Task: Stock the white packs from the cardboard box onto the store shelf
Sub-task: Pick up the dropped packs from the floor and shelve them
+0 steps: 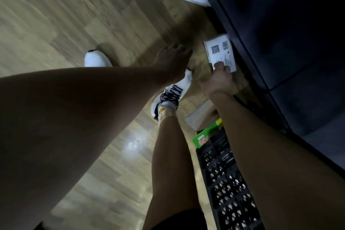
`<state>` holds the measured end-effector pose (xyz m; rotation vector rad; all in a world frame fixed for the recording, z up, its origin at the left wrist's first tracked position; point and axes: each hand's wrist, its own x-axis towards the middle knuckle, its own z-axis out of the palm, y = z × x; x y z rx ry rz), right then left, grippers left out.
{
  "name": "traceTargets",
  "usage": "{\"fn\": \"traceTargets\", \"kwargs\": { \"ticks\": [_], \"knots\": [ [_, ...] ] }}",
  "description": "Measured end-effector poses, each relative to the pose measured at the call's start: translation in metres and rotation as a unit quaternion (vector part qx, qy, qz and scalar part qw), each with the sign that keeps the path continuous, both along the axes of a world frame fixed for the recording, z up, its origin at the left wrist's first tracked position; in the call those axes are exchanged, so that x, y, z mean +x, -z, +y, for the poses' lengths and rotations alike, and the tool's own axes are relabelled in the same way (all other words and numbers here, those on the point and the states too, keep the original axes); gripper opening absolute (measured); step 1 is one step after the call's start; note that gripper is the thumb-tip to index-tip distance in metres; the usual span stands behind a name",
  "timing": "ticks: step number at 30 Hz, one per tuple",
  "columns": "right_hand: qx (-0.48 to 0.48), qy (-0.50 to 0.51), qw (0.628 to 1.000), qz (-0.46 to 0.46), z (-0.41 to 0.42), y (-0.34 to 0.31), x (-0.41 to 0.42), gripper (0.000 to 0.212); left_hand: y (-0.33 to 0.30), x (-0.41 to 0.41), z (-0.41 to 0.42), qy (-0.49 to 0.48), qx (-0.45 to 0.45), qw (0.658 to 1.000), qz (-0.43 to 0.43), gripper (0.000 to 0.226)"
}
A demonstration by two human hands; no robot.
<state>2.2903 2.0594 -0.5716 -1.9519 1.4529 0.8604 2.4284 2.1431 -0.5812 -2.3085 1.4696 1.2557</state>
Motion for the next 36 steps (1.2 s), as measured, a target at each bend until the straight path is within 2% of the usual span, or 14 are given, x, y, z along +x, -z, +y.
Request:
{"fn": "traceTargets", "kwargs": {
  "ticks": [4, 8, 10, 13, 15, 20, 27, 30, 35, 36],
  "knots": [
    [-0.014, -0.004, 1.0, -0.01, -0.01, 0.043, -0.004, 0.063, 0.038, -0.011, -0.013, -0.016, -0.015, 1.0, 0.019, 0.053],
    [-0.04, -0.02, 0.999, -0.005, -0.028, 0.079, -0.011, 0.076, 0.071, -0.02, -0.024, -0.032, -0.017, 0.999, 0.03, 0.046],
    [-0.057, -0.018, 0.998, 0.025, -0.035, 0.097, -0.015, 0.087, 0.088, -0.022, -0.03, -0.044, -0.023, 0.998, 0.032, 0.046],
    [-0.065, 0.007, 0.996, 0.066, -0.043, 0.124, -0.02, 0.114, 0.11, -0.026, -0.036, -0.045, -0.025, 0.998, 0.024, 0.047],
    [-0.074, 0.0, 0.994, 0.085, -0.047, 0.141, -0.021, 0.123, 0.123, -0.029, -0.037, -0.036, -0.03, 0.999, 0.018, 0.049],
    [-0.149, -0.019, 0.986, 0.071, -0.042, 0.161, -0.022, 0.109, 0.139, -0.03, -0.033, -0.029, -0.037, 0.999, 0.02, 0.052],
    [-0.08, 0.004, 0.996, 0.041, 0.003, 0.118, 0.001, 0.098, 0.106, -0.012, -0.005, -0.056, -0.006, 0.998, 0.021, 0.06],
    [-0.038, 0.023, 0.999, 0.02, 0.009, 0.084, 0.013, 0.096, 0.069, 0.006, 0.013, -0.03, 0.003, 0.999, 0.012, 0.068],
    [0.09, 0.131, 0.987, -0.031, 0.007, 0.01, 0.05, 0.102, -0.013, 0.051, 0.03, -0.001, 0.017, 1.0, -0.009, 0.082],
    [0.11, 0.14, 0.983, -0.04, 0.005, -0.004, 0.058, 0.098, -0.031, 0.06, 0.031, 0.003, 0.02, 1.0, -0.012, 0.084]
  ]
}}
